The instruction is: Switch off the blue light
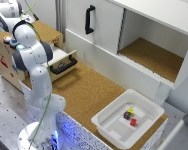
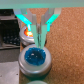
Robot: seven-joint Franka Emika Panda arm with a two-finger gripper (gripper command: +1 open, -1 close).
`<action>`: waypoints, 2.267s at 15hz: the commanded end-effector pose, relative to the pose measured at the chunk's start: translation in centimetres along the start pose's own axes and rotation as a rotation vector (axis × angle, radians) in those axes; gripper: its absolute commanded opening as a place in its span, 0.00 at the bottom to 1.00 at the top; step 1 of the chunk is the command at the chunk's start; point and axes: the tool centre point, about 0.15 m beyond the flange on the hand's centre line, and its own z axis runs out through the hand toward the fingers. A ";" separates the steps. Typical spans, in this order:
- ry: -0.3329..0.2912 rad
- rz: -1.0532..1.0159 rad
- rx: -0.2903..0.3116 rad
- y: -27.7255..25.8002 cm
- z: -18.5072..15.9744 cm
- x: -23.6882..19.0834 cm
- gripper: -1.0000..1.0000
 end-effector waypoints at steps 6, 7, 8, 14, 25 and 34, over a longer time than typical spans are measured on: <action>-0.121 0.050 0.147 0.0 1.7 1.0 0.00; -0.130 0.053 0.166 0.0 1.9 1.0 0.00; -0.130 0.058 0.189 0.0 2.1 1.0 0.00; -0.139 0.088 0.306 0.6 2.9 0.6 0.00; -0.180 0.069 0.300 -0.2 3.5 0.8 0.00; -0.125 0.105 0.181 -1.7 3.2 0.4 0.00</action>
